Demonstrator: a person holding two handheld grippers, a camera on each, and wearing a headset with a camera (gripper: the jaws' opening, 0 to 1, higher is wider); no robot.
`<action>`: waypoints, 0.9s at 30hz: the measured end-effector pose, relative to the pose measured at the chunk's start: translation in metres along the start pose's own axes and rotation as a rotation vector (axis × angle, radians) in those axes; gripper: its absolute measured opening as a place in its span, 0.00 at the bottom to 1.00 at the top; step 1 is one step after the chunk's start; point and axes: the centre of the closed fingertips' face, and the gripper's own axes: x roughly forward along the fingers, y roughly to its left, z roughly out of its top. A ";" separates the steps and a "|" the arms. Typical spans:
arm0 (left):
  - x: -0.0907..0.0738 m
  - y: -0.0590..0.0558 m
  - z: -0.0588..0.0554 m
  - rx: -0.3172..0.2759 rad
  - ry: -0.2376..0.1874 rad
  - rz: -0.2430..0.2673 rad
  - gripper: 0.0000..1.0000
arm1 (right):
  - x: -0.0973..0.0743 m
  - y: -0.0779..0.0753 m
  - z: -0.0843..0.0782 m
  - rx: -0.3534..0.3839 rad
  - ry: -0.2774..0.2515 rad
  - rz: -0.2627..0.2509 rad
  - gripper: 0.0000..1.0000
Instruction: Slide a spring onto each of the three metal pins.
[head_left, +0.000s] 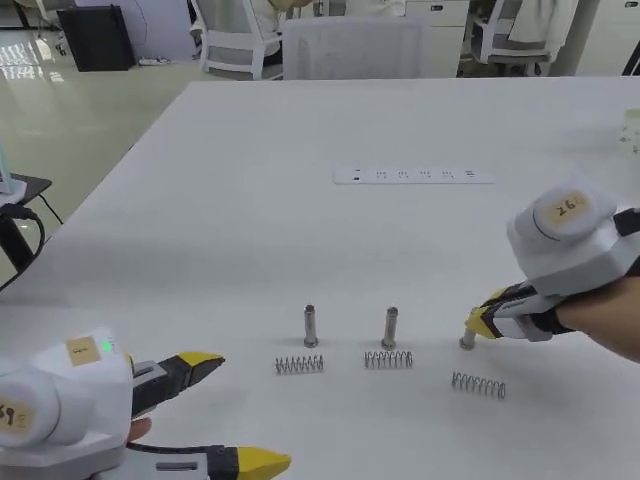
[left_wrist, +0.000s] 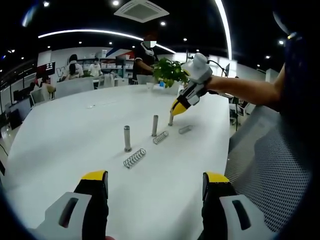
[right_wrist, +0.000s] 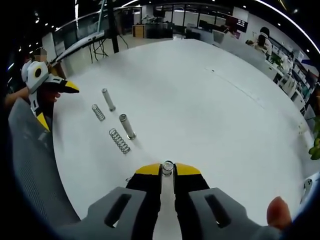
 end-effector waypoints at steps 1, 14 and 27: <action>0.000 0.000 0.000 0.000 0.000 0.000 0.73 | 0.000 0.001 0.000 0.001 -0.001 0.003 0.07; 0.001 0.001 -0.001 -0.008 0.000 0.002 0.73 | 0.001 0.000 -0.002 -0.008 0.001 0.008 0.13; 0.002 0.001 0.001 -0.002 0.000 0.001 0.73 | -0.004 0.000 -0.005 -0.014 -0.003 0.009 0.16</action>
